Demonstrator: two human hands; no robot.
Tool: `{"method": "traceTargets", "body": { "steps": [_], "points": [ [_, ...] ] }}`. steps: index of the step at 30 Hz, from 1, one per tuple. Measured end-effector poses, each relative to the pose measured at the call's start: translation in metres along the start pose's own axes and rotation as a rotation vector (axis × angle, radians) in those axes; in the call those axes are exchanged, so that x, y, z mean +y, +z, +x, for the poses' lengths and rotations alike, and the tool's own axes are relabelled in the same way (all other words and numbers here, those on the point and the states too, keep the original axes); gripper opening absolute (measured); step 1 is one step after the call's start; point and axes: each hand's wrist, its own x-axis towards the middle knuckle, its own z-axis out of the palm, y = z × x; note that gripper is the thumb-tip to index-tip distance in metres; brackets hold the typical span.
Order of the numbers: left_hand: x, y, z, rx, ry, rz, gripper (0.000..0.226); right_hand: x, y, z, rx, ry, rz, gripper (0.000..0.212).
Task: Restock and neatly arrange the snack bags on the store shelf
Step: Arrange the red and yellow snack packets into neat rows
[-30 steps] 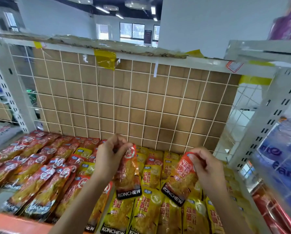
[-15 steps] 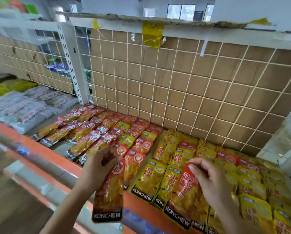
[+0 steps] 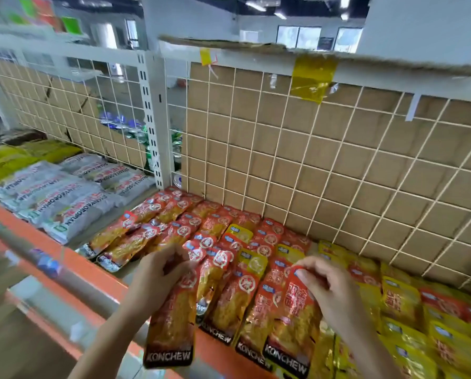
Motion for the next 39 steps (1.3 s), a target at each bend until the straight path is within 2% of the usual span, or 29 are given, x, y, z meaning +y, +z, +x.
{"method": "traceTargets", "body": {
  "steps": [4,11,15,21,24,27,30,33,36,39],
  "points": [
    [-0.030,-0.030,0.037,-0.064,0.042,0.057,0.027,-0.016,0.043,0.025,0.033,0.019,0.009,0.021],
    [-0.089,-0.063,0.085,-0.166,0.053,0.107,0.016,-0.036,0.114,0.057,0.040,0.048,0.007,0.019],
    [-0.101,-0.059,0.108,-0.288,0.148,0.143,0.013,-0.039,0.143,0.065,0.101,0.083,-0.015,0.028],
    [-0.111,-0.034,0.130,-0.420,0.252,0.188,0.010,-0.046,0.158,0.072,0.173,0.102,-0.097,0.025],
    [-0.119,-0.026,0.134,-0.411,0.372,0.233,0.015,-0.047,0.161,0.076,0.190,0.140,-0.108,0.021],
    [-0.124,-0.023,0.134,-0.399,0.474,0.317,0.014,-0.047,0.167,0.081,0.205,0.154,-0.134,0.027],
    [-0.130,-0.023,0.133,-0.405,0.455,0.326,0.018,-0.050,0.177,0.086,0.159,0.170,-0.157,0.022],
    [-0.135,-0.032,0.134,-0.348,0.447,0.237,0.015,-0.053,0.189,0.091,0.095,0.178,-0.170,0.018],
    [-0.143,-0.048,0.135,-0.284,0.427,0.198,0.023,-0.054,0.204,0.097,0.059,0.197,-0.180,0.018],
    [-0.148,-0.065,0.136,-0.253,0.430,0.194,0.027,-0.059,0.222,0.104,-0.002,0.204,-0.202,0.005]
  ]
}}
